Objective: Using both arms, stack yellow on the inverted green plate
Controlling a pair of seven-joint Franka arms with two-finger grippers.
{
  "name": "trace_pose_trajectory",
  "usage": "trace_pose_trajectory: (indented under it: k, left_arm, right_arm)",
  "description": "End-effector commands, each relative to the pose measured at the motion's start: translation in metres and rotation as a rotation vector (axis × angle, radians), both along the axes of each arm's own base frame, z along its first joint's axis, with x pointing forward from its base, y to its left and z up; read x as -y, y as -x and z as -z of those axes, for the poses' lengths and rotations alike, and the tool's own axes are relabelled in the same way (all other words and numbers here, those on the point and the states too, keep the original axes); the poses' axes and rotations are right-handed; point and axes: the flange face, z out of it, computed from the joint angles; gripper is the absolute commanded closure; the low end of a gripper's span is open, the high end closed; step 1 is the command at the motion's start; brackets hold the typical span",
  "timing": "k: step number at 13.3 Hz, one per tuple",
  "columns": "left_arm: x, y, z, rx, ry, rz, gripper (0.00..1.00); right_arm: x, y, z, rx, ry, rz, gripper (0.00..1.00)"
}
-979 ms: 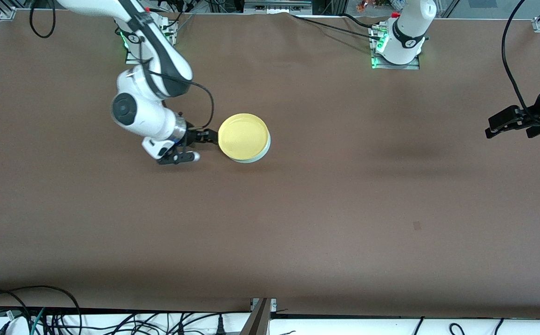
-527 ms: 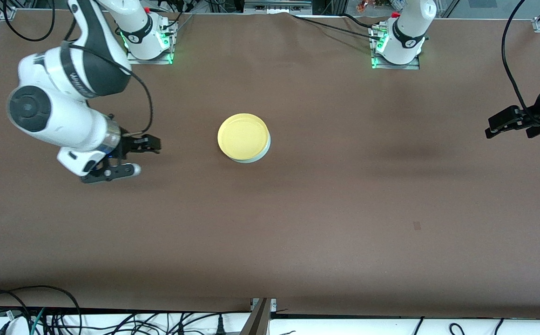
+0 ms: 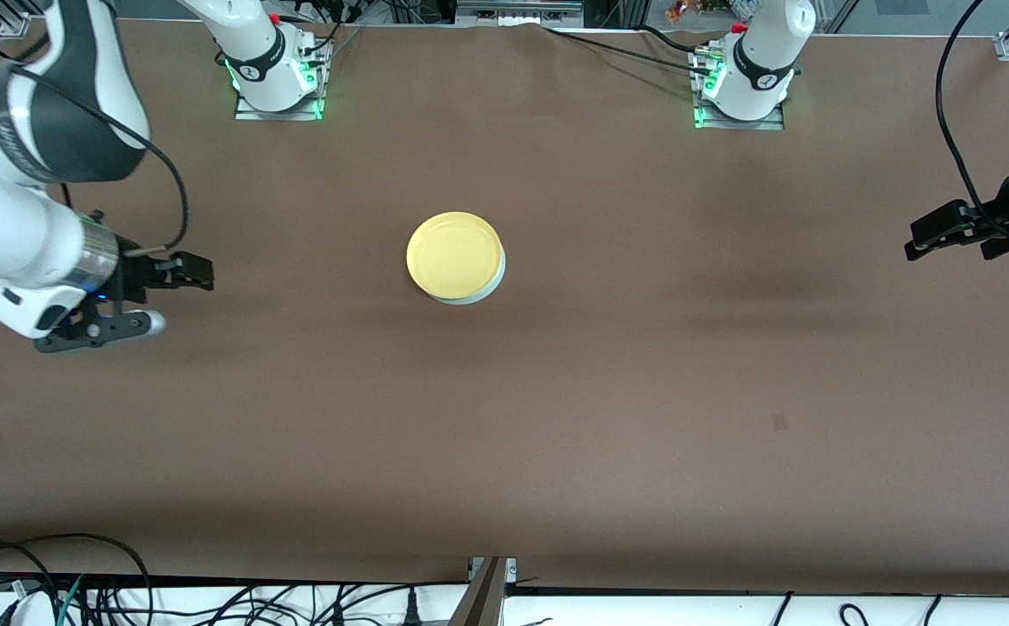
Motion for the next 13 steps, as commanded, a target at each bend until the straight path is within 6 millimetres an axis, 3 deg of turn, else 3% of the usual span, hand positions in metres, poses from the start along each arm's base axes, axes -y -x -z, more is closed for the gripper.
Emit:
trace_pose_trajectory:
  k: [1,3,5,7,13]
  left_arm:
    - [-0.001,-0.003,-0.003,0.008,-0.016,0.010,0.00]
    - [-0.002,-0.004,-0.003,0.008,-0.016,0.009,0.00]
    - [-0.001,-0.004,-0.002,0.006,-0.016,0.011,0.00]
    - [-0.002,-0.004,-0.002,0.006,-0.016,0.009,0.00]
    - [-0.002,-0.004,-0.002,0.006,-0.016,0.009,0.00]
  right_arm:
    - [-0.001,0.012,-0.035,0.006,0.021,-0.031,0.00]
    - [0.006,0.026,-0.057,0.006,0.047,-0.038,0.00]
    - [0.027,0.052,-0.095,0.017,0.059,0.002,0.00]
    - [0.029,0.068,-0.116,0.044,0.067,-0.006,0.00]
    - [0.065,0.070,-0.113,-0.018,0.073,0.047,0.00]
